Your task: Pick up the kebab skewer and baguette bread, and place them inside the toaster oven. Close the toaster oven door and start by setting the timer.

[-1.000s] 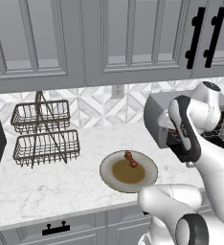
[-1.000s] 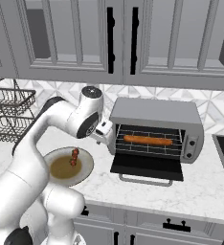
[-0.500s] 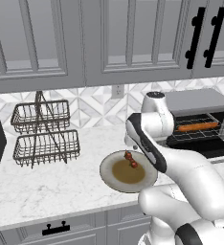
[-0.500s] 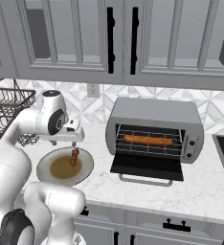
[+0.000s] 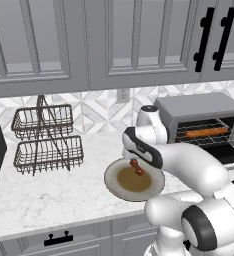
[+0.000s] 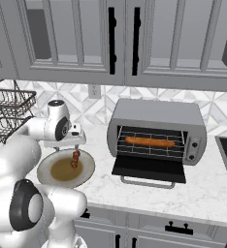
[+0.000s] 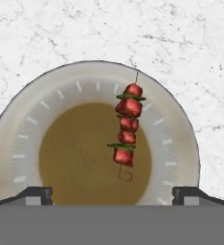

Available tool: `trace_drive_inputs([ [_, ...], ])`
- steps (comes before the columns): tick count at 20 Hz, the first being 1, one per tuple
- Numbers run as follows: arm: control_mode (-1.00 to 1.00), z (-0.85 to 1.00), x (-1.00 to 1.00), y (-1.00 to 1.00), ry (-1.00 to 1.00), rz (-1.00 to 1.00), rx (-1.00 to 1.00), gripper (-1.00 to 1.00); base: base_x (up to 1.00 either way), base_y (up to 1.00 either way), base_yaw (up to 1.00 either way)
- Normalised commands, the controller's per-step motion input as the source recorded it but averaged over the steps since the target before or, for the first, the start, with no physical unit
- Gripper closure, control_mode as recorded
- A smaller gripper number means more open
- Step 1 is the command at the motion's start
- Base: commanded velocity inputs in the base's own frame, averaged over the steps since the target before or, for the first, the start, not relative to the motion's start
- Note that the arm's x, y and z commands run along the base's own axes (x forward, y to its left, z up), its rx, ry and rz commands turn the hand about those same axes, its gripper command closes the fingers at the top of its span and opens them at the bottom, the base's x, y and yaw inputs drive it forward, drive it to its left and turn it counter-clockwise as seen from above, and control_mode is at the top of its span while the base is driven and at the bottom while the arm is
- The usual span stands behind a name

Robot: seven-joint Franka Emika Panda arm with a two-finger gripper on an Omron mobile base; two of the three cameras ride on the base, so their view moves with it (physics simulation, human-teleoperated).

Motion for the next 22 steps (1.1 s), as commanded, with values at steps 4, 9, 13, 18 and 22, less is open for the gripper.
trace_drive_inputs([
  [4,-1.0,-0.53,0.43,0.0,0.0,0.0,0.0,-1.0,0.0,0.0,0.0],
  [9,-1.0,-0.67,0.35,-0.02,0.0,0.0,0.0,-1.0,0.0,0.0,0.0],
  [13,-1.0,-0.63,0.22,-0.01,0.0,0.0,0.0,-1.0,0.0,0.0,0.0],
  [18,-1.0,-0.46,0.08,0.0,0.0,0.0,0.0,1.0,0.0,0.0,0.0],
  [22,-1.0,0.0,0.0,0.0,0.0,0.0,0.0,1.0,0.0,0.0,0.0],
])
